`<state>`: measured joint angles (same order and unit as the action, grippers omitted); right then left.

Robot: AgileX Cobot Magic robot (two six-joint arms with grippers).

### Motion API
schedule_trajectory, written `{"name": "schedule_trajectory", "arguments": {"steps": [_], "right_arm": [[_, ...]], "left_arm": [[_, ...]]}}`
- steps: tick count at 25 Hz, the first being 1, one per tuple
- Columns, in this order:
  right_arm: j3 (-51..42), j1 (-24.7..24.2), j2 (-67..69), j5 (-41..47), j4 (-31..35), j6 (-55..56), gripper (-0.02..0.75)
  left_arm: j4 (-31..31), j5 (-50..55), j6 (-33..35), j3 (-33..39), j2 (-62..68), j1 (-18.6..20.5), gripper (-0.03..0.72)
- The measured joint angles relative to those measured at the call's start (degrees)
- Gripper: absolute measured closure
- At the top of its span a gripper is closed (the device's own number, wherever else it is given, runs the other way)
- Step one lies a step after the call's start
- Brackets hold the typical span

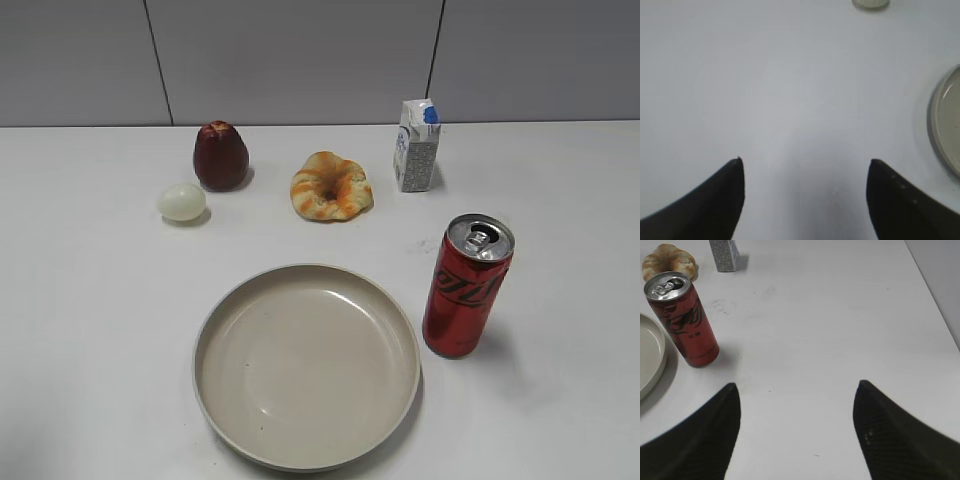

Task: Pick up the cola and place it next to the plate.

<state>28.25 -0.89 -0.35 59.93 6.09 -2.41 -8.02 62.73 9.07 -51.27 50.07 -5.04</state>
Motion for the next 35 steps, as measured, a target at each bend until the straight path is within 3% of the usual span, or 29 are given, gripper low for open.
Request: {"name": "schedule_trajectory", "arguments": {"steps": [12,27,35], "right_arm": [[0.00,0.00,0.00,0.00,0.00,0.00,0.202],[0.00,0.00,0.00,0.00,0.00,0.00,0.202],[0.00,0.00,0.00,0.00,0.00,0.00,0.202]], "left_arm": [[0.47,-6.34,0.00,20.03,-31.97,0.00,0.112],[1.35,-3.61,0.00,22.44,-34.46,0.00,0.135],[1.37,-3.57,0.00,22.49,-44.19,0.17,0.153]]}}
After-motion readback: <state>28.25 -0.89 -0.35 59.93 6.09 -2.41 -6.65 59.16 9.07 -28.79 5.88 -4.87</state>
